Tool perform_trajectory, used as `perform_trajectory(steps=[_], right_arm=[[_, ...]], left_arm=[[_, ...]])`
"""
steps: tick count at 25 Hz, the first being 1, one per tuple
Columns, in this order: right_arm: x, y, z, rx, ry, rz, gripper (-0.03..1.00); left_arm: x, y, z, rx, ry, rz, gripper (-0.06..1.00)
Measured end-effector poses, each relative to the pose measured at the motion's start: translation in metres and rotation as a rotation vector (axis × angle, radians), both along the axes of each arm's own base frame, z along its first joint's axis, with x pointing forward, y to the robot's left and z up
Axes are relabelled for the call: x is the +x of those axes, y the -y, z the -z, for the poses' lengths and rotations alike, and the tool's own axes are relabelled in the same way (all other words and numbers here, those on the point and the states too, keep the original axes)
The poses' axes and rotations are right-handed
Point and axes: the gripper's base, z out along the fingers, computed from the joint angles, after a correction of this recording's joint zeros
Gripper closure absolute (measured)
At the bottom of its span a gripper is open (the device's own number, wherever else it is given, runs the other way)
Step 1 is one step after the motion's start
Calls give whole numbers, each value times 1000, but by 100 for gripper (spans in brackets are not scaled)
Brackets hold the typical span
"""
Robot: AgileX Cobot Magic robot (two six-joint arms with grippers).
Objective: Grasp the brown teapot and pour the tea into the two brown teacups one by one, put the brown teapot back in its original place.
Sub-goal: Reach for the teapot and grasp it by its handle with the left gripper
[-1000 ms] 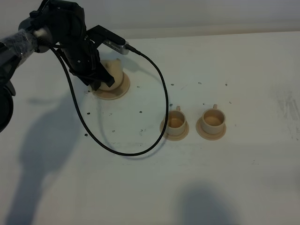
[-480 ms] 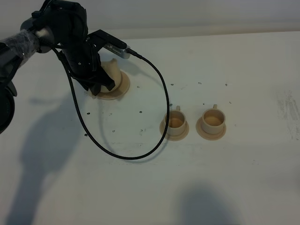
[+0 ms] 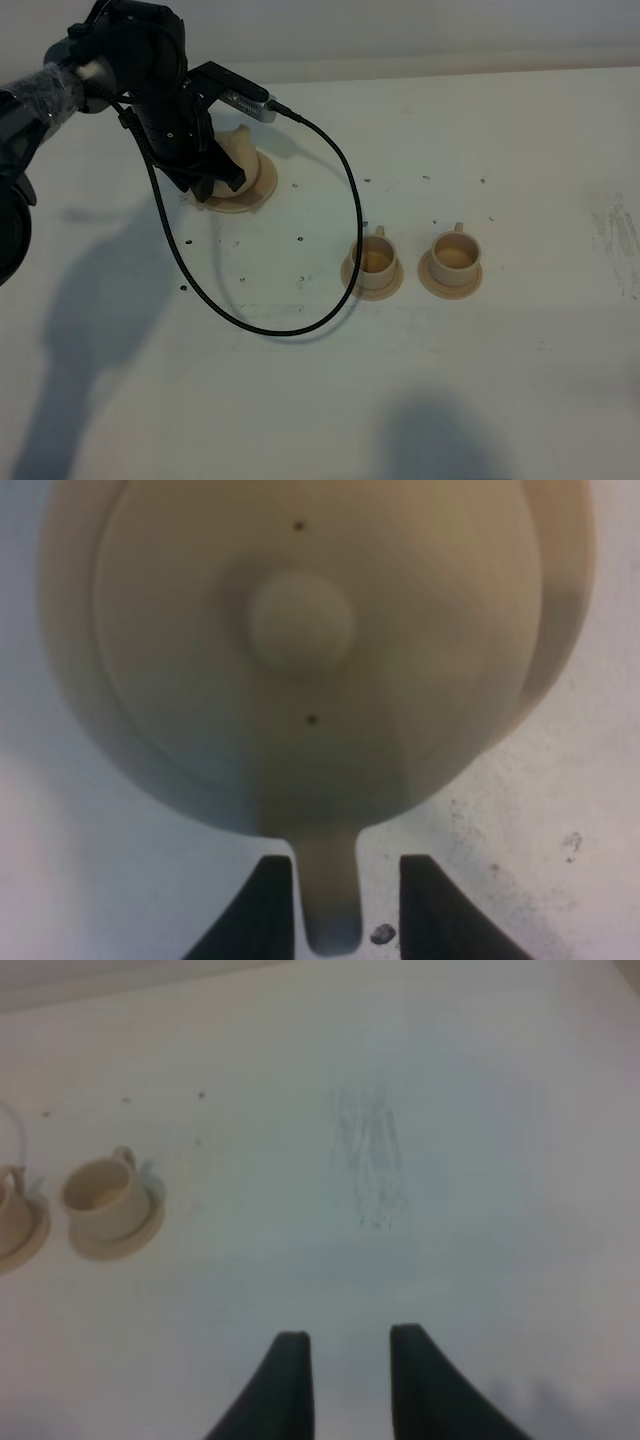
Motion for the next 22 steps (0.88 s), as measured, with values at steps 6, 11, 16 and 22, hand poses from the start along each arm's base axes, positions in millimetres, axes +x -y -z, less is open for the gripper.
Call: perform_trajectory(steps=[6,11,16,22], right_arm=[[0,0,0,0,0,0,75],[0,0,0,0,0,0,75],[0,0,0,1,0,0,75],[0,0,0,1,0,0,75]], left_arm=[[0,0,0,3,4,-23,92],[1,0,0,-1,13,-37,92],[2,0,0,-6,18,-54,93],[2,0,0,-7,18,-61,93]])
